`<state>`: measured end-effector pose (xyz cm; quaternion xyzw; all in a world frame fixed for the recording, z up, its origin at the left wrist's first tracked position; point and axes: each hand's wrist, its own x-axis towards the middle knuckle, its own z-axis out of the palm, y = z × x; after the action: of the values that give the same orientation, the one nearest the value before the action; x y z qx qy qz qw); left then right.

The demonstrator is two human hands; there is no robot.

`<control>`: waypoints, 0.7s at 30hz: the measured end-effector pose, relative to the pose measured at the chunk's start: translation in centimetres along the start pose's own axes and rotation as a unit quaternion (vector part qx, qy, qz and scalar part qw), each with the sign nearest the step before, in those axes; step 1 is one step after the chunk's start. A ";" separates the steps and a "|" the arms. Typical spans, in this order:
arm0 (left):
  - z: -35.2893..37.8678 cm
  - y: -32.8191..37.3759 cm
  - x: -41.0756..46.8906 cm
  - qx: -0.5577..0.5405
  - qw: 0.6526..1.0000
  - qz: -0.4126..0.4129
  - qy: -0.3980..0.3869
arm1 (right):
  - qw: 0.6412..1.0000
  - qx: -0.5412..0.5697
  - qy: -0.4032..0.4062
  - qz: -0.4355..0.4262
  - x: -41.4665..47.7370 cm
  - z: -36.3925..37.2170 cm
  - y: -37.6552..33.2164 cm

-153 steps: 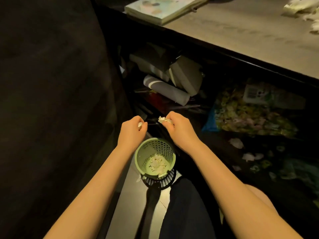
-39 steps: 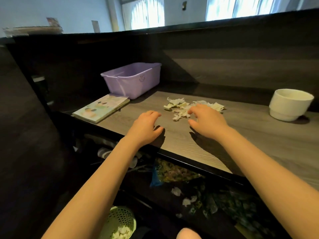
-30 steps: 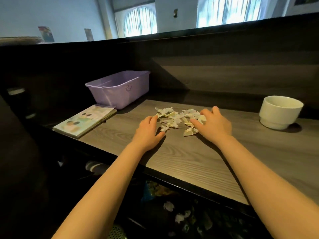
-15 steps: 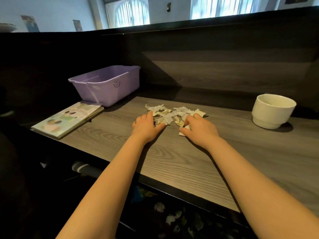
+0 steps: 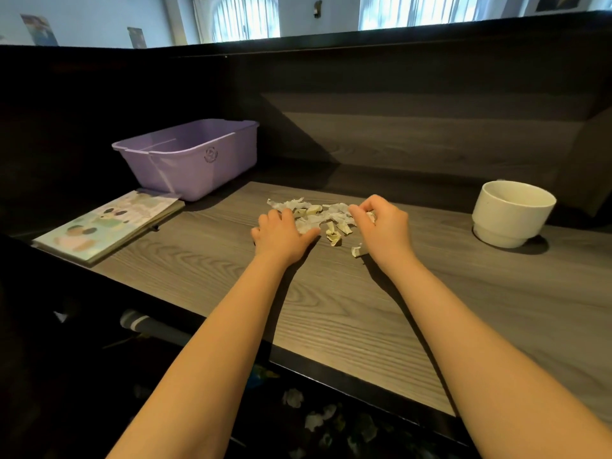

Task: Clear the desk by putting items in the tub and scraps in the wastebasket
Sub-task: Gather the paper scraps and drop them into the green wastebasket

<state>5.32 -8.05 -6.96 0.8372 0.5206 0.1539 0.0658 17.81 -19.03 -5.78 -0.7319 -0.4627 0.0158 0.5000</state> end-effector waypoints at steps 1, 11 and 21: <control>0.2 0.1 0.1 0.003 1.000 0.002 0.010 | 1.000 0.004 0.008 0.004 0.1 -0.1 0.0; 0.2 -0.1 -0.6 -0.060 0.996 0.049 0.042 | 0.999 -0.023 -0.006 0.041 0.4 -0.7 0.3; -0.8 -1.3 -1.3 -0.319 0.947 0.025 0.031 | 0.930 -0.217 -0.292 0.045 0.5 -3.1 0.7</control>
<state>3.39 -8.69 -6.86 0.7800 0.4255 0.3392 0.3090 20.05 -20.92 -4.51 -0.8055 -0.5472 0.1502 0.1707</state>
